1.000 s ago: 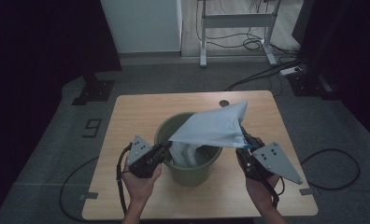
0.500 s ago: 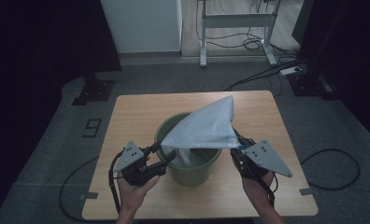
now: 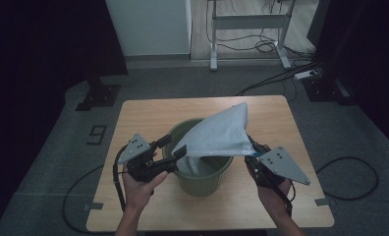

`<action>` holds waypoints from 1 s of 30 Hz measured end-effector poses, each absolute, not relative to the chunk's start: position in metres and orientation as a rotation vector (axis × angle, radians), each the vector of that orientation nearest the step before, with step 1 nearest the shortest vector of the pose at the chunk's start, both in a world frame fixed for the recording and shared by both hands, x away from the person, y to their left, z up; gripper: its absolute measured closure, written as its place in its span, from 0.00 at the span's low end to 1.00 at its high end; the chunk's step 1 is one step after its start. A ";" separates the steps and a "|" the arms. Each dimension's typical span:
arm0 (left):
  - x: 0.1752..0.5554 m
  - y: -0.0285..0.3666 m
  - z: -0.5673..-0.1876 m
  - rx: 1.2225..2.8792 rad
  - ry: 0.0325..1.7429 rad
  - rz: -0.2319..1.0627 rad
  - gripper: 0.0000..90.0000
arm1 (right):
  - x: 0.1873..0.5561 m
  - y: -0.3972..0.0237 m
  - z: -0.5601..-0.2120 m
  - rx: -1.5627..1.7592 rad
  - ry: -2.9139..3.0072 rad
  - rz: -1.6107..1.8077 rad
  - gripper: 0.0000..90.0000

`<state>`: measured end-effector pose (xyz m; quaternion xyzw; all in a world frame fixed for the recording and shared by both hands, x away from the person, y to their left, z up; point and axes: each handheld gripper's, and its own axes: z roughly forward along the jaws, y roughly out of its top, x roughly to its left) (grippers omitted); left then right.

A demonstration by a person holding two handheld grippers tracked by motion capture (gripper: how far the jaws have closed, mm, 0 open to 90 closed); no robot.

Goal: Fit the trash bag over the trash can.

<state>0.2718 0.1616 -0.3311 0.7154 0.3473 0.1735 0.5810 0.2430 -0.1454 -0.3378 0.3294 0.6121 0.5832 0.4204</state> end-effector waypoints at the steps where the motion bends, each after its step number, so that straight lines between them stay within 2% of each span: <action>1: 0.275 0.160 -0.331 1.674 0.805 0.393 0.39 | 0.243 -0.144 -0.338 0.818 1.540 1.462 0.98; 7: 0.277 0.149 -0.329 1.695 0.772 0.362 0.37 | 0.244 -0.130 -0.342 0.779 1.587 1.456 0.98; 17: 0.259 0.152 -0.338 1.697 0.721 0.346 0.26 | 0.247 -0.116 -0.348 0.766 1.650 1.426 0.98; 23: 0.252 0.137 -0.338 1.759 0.667 0.402 0.22 | 0.249 -0.112 -0.345 0.770 1.666 1.423 0.98; 25: 0.252 0.131 -0.337 1.765 0.658 0.433 0.26 | 0.248 -0.110 -0.344 0.765 1.671 1.423 0.98; 27: 0.252 0.128 -0.336 1.760 0.646 0.471 0.41 | 0.248 -0.107 -0.344 0.756 1.677 1.427 0.98; 30: 0.253 0.126 -0.335 1.756 0.612 0.456 0.68 | 0.247 -0.105 -0.344 0.747 1.689 1.430 0.98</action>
